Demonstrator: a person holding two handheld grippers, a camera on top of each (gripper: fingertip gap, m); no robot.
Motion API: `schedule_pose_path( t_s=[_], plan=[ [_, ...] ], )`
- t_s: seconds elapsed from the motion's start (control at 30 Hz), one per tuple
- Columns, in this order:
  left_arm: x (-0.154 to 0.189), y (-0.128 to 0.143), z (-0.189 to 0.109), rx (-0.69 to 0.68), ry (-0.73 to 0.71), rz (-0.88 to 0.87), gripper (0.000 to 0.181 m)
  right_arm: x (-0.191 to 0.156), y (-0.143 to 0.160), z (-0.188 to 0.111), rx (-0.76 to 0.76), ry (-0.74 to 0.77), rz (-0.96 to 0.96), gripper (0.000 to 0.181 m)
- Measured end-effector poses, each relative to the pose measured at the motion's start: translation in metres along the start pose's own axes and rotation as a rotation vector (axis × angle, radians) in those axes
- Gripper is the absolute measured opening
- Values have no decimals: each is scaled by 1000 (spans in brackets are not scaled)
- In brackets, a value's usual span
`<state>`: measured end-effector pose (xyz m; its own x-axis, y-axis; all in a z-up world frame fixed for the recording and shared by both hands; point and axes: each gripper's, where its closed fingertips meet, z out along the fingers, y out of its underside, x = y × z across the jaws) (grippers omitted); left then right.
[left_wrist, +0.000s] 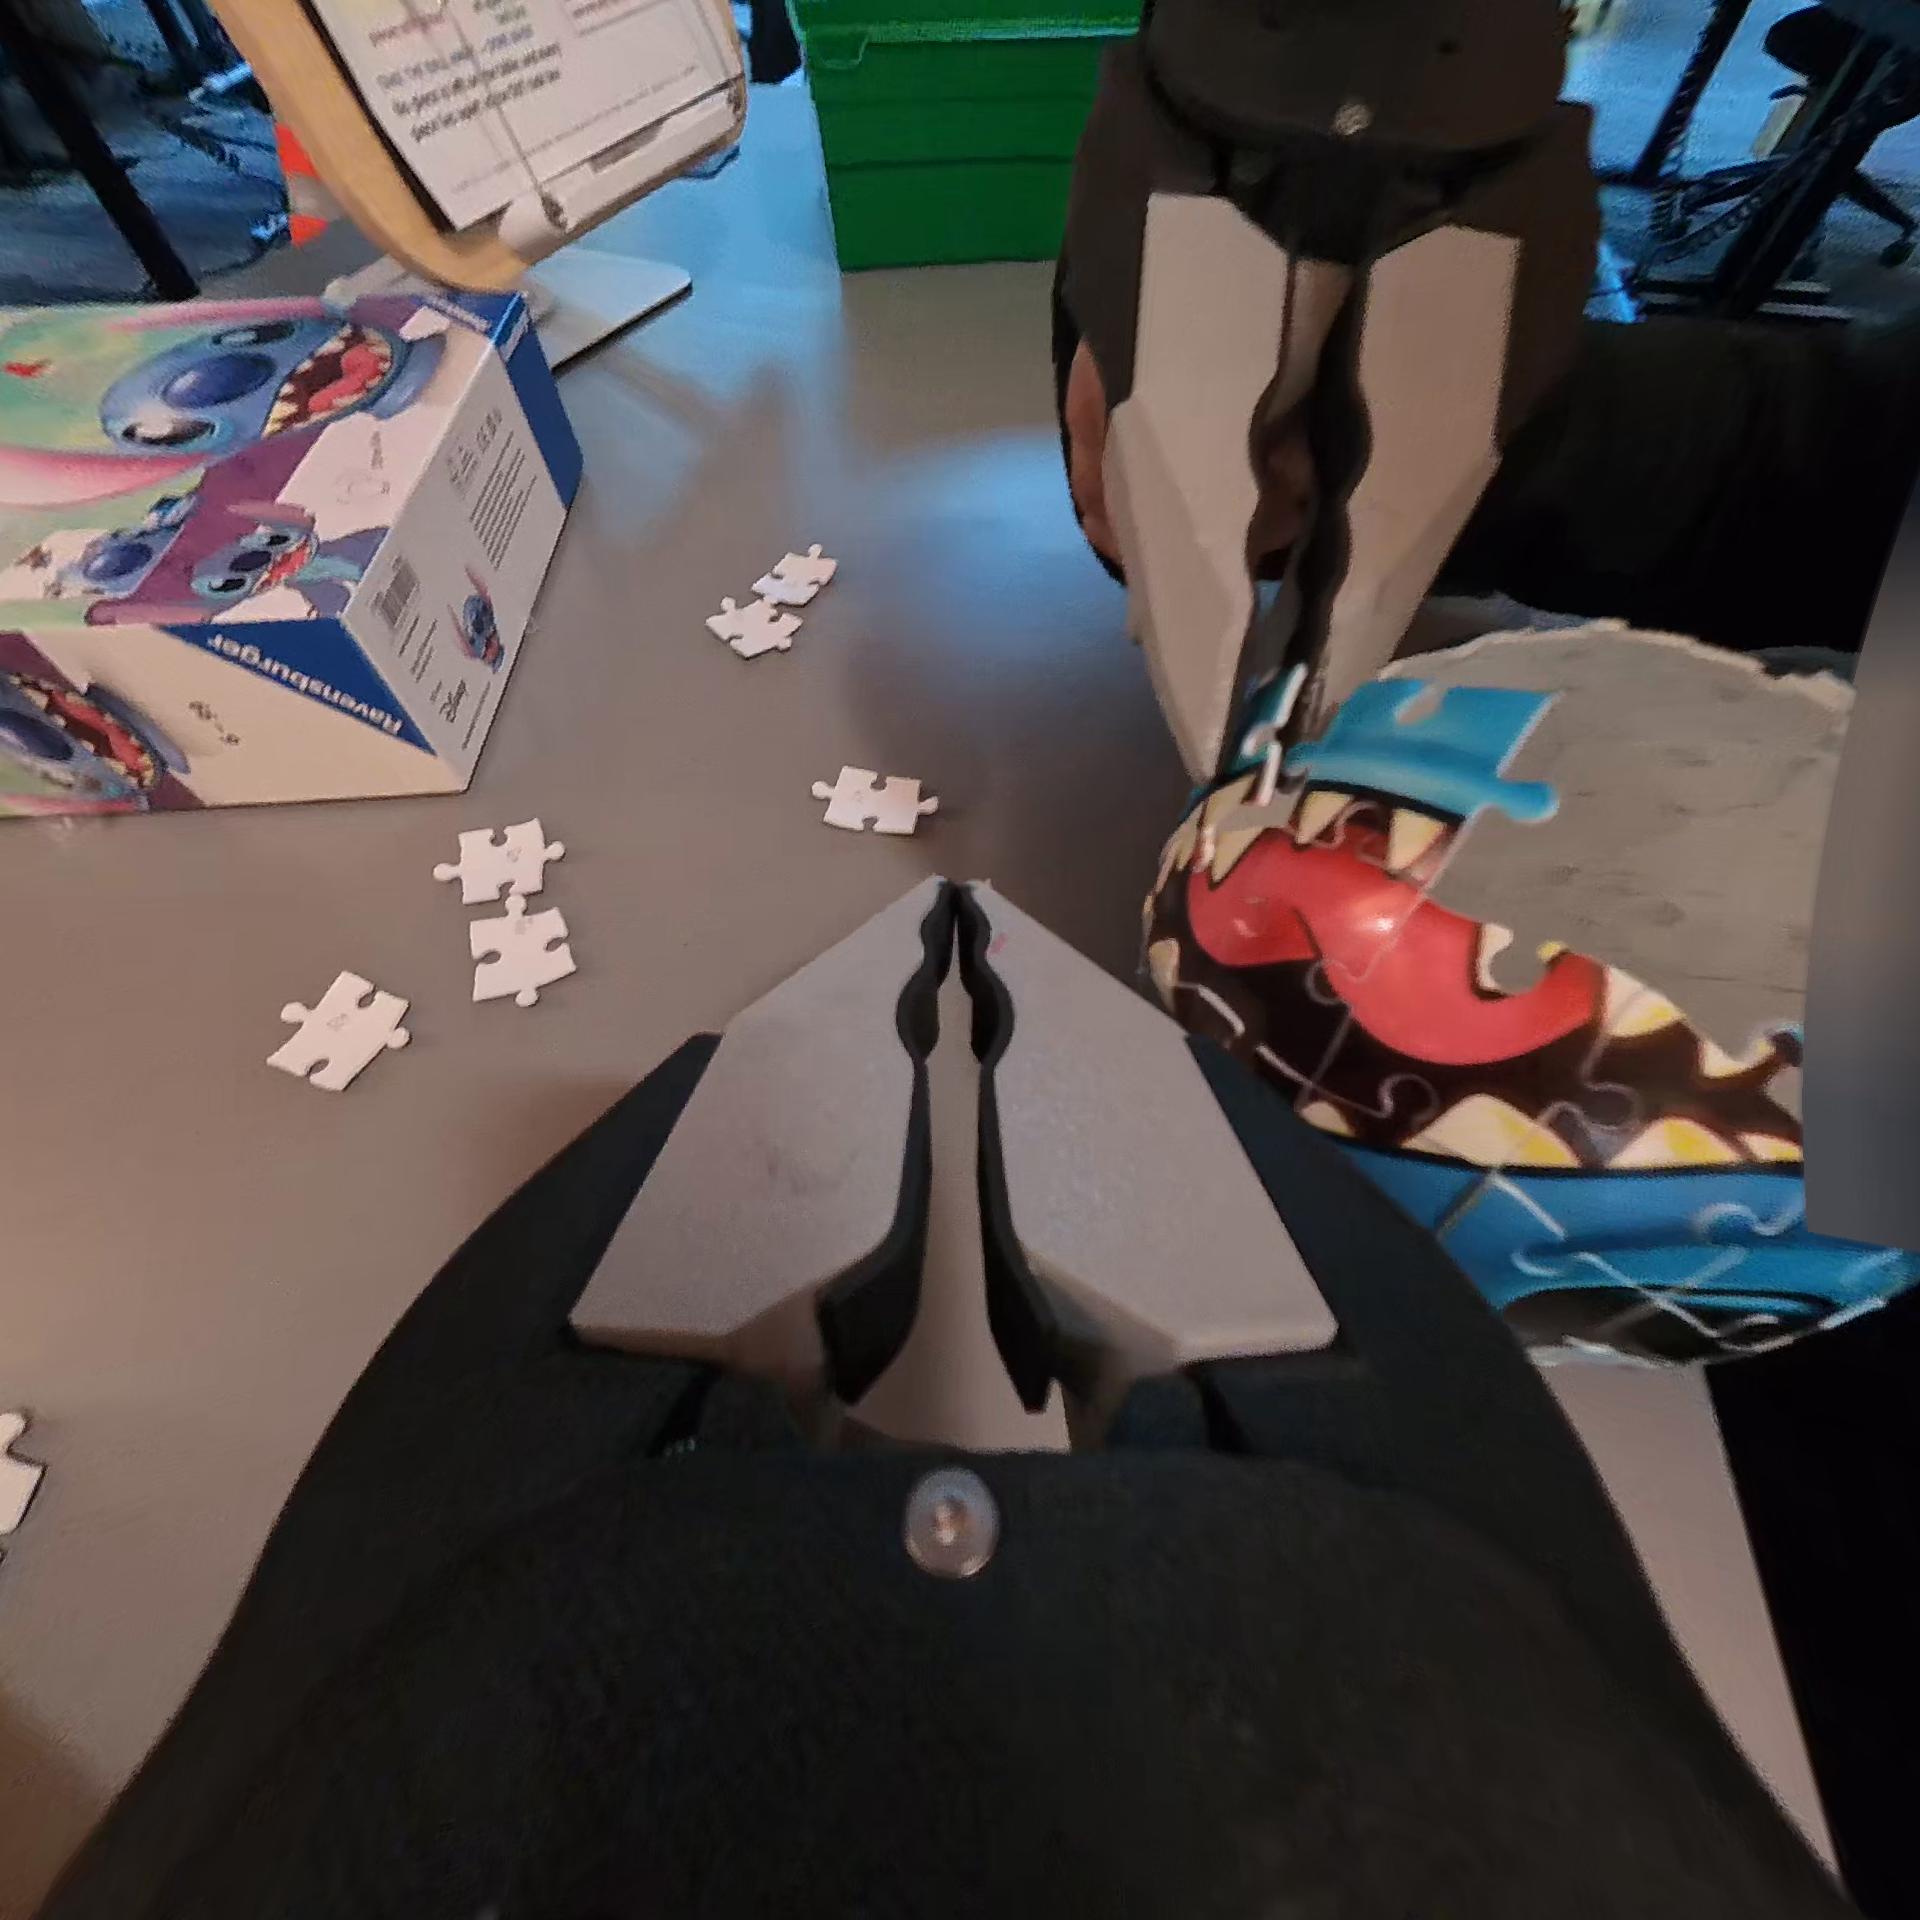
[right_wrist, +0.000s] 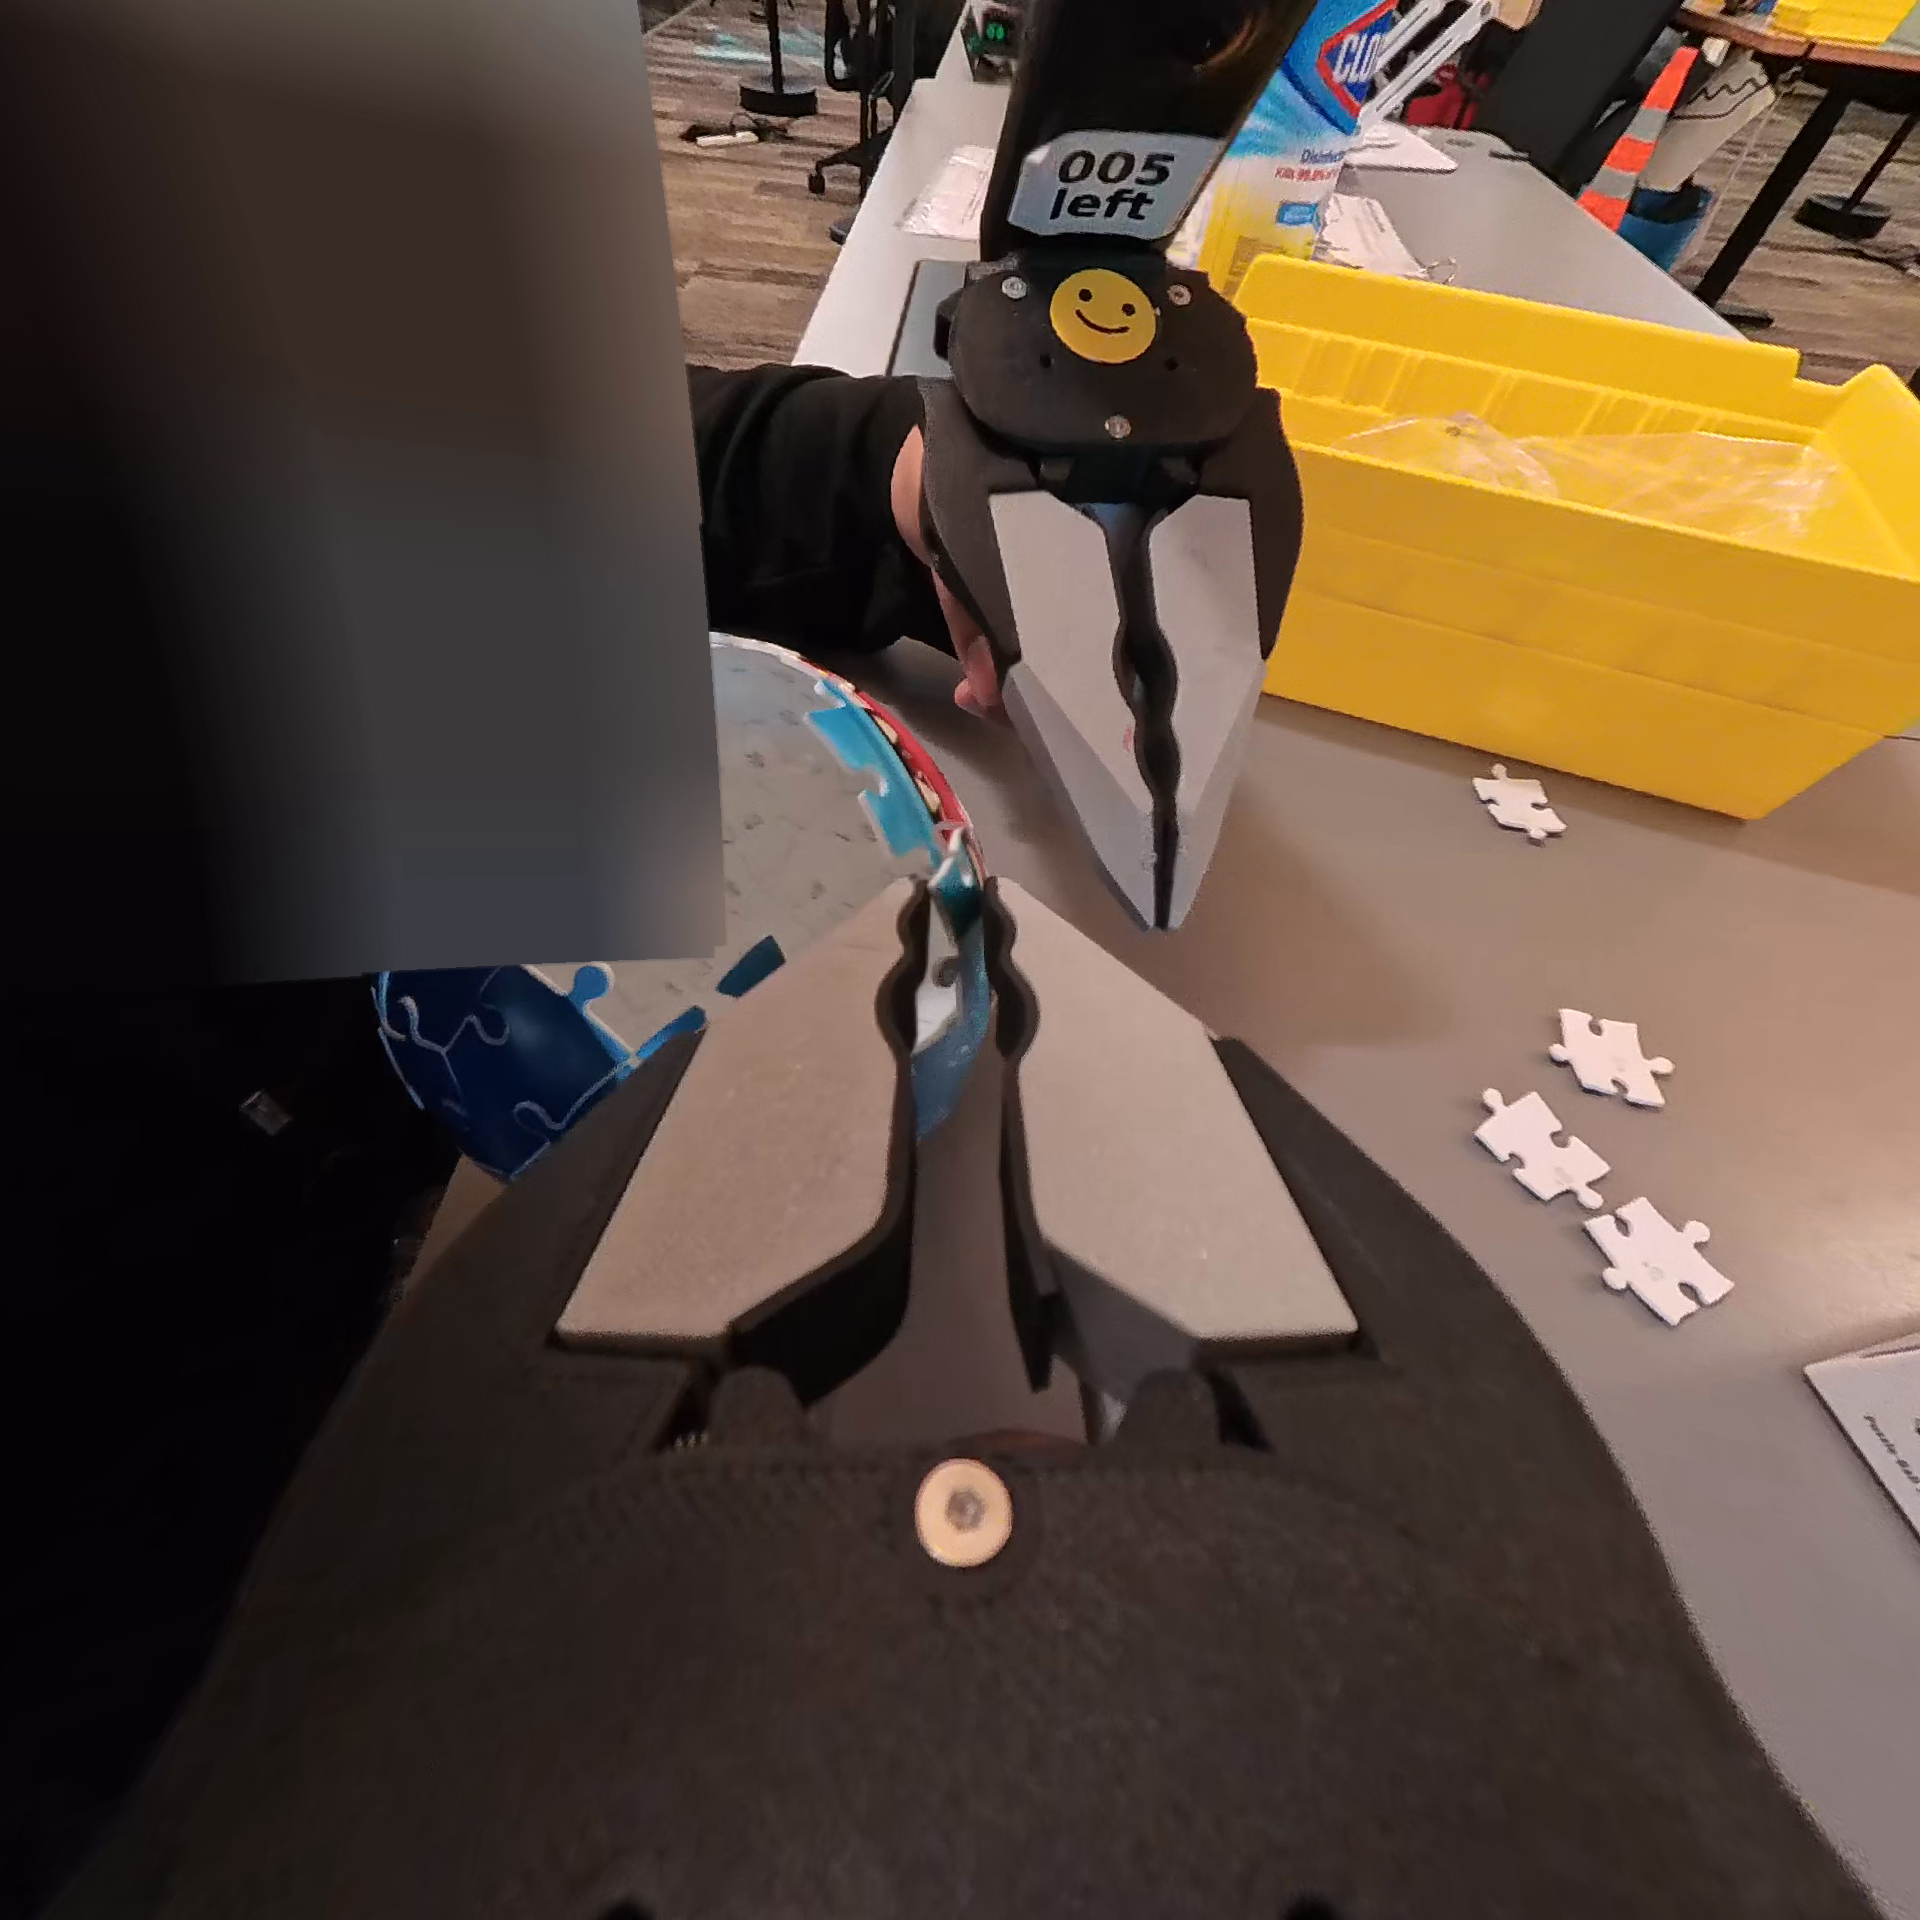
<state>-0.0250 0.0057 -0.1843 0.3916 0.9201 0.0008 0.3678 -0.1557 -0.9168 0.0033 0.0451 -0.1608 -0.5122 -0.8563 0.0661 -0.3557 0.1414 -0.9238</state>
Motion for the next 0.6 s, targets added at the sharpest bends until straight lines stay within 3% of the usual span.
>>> schedule_pose_path(
  t_s=[0.3,0.6],
  plan=[
    [28,-23,0,84,157,-31,0,-1,2,-1,-8,-31,27,10],
    [31,-18,7,22,259,-52,0,-2,3,-2,-10,-68,85,11]
  ],
)
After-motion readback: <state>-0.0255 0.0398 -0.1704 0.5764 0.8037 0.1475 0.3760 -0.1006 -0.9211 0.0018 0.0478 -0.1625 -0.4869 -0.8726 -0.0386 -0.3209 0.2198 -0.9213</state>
